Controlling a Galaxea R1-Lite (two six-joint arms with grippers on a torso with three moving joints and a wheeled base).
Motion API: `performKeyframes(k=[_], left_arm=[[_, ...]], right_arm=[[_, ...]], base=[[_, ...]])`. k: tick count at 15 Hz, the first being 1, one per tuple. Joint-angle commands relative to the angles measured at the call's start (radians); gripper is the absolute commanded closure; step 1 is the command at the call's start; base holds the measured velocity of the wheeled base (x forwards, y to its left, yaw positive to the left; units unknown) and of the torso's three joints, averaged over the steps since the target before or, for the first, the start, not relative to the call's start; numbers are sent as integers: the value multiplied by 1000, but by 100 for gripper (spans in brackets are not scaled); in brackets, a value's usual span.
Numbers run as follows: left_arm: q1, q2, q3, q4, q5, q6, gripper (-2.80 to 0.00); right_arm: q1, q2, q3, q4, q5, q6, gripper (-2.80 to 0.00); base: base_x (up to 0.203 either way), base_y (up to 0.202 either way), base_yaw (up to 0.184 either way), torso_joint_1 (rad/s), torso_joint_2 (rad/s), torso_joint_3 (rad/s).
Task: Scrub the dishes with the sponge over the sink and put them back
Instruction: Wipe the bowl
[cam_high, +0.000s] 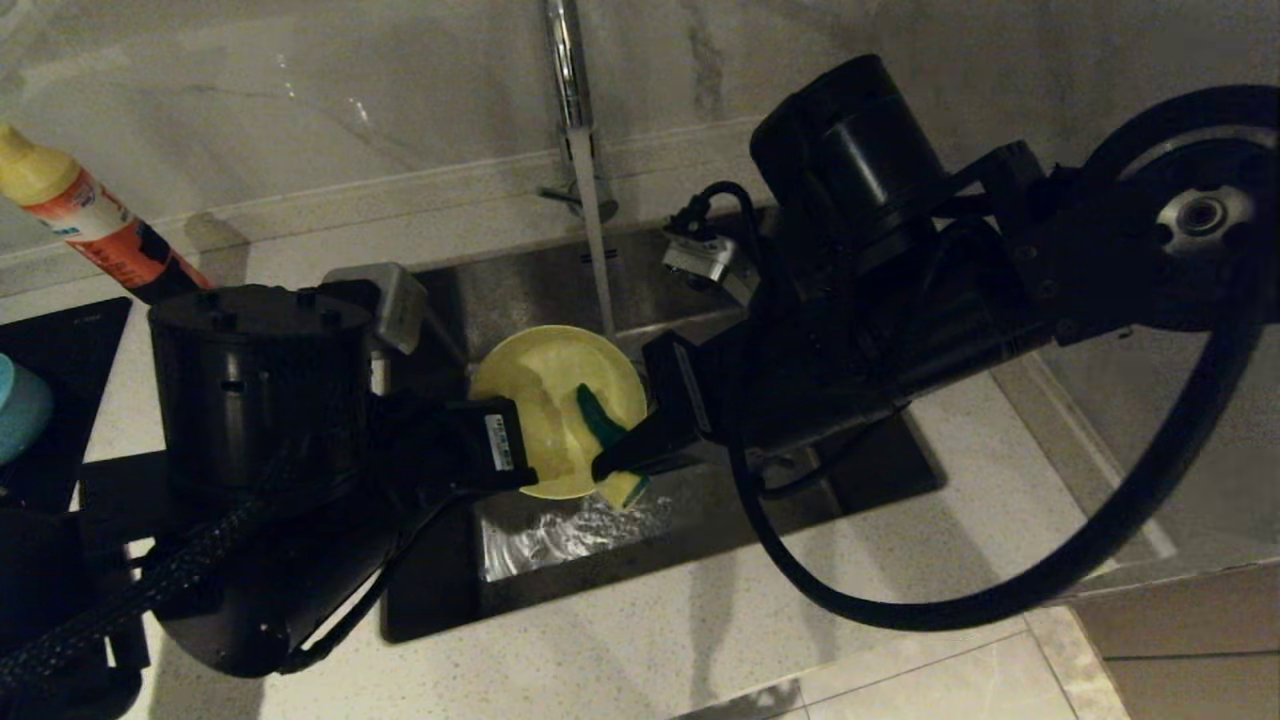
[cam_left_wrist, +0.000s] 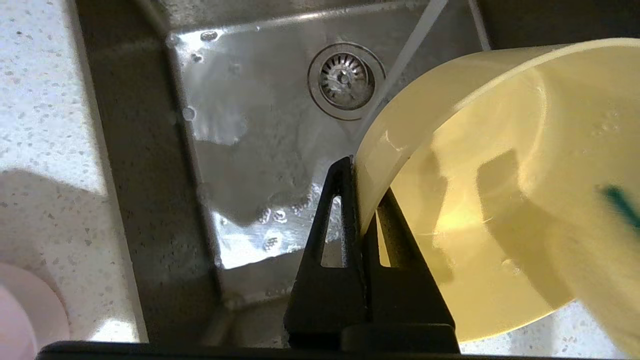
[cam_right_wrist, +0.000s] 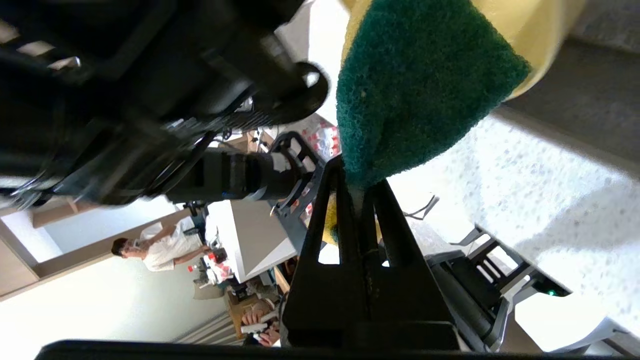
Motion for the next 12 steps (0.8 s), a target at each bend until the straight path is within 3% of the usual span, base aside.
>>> performKeyframes(k=[1, 8, 12], left_arm=[[0, -21, 4, -3, 3, -3, 0], [-7, -36, 38, -1, -4, 9, 0], [-49, -41, 55, -1, -6, 8, 0]], right_arm=[[-13, 31, 0, -18, 1, 3, 0], [-26, 60, -27, -91, 3, 6, 0], [-27, 75, -28, -143, 0, 8, 0]], base=[[0, 0, 0, 0, 0, 0], [0, 0, 0, 0, 0, 0], [0, 0, 0, 0, 0, 0]])
